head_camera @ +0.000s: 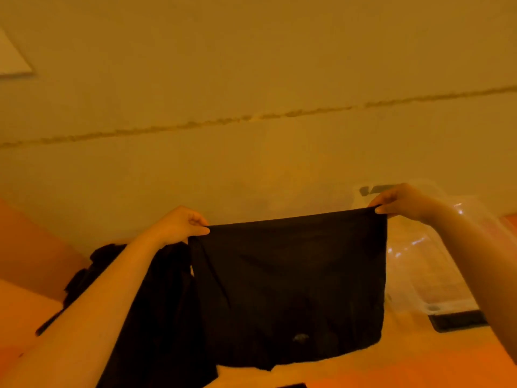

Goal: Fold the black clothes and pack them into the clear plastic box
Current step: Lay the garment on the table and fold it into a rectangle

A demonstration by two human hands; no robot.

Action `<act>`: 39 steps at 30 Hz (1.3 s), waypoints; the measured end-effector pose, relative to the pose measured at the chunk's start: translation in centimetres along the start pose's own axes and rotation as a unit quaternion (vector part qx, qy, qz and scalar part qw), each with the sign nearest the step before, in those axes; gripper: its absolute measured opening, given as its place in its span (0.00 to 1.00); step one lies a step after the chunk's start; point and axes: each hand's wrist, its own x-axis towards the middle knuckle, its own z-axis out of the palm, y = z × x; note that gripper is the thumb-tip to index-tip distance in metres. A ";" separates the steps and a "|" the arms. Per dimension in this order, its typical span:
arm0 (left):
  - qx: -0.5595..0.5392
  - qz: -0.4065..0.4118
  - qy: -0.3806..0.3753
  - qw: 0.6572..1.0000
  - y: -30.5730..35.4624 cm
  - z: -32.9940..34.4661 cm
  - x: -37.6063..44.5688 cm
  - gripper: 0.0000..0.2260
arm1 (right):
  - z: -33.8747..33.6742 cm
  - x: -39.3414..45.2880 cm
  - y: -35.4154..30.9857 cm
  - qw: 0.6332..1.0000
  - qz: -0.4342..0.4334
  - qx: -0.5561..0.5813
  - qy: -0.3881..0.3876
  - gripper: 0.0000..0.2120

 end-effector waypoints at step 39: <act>0.330 0.029 0.052 0.942 -13.4 29.5 -8.7 0.30 | 27.0 -13.8 18.1 0.928 -0.089 -0.360 -0.033 0.27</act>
